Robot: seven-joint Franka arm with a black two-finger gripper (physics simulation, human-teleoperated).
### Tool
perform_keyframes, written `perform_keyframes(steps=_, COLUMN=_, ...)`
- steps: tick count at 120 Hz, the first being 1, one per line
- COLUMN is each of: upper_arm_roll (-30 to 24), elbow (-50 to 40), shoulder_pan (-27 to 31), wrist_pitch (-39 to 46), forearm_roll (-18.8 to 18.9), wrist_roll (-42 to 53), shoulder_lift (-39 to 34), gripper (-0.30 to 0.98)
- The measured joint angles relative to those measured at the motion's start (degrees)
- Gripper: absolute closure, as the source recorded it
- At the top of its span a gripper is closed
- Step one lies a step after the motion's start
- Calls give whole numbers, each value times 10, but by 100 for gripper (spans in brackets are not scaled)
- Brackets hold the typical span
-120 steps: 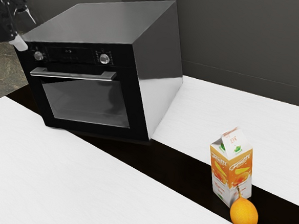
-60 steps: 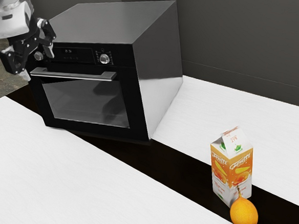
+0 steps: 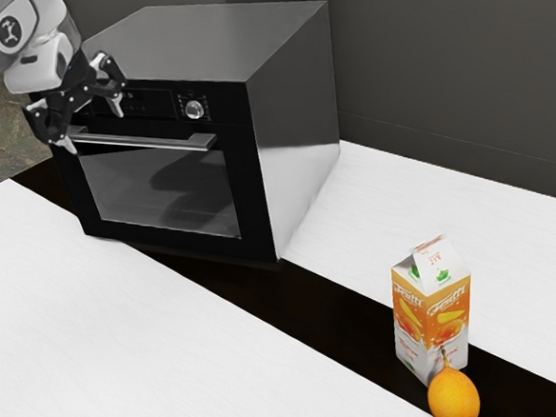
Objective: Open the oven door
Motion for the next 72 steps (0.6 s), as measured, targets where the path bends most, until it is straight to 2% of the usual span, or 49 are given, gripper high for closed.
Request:
perform_keyframes(steps=31, upper_arm_roll=12, elbow=-16, shoulder_pan=15, wrist_pitch=45, forearm_roll=14, wrist_roll=17, shoulder_lift=15, gripper=0)
perform_keyframes(steps=72, upper_arm_roll=21, elbow=-17, shoulder_pan=32, wrist_pitch=58, forearm_roll=49, wrist_roll=-30, shoulder_lift=25, gripper=0)
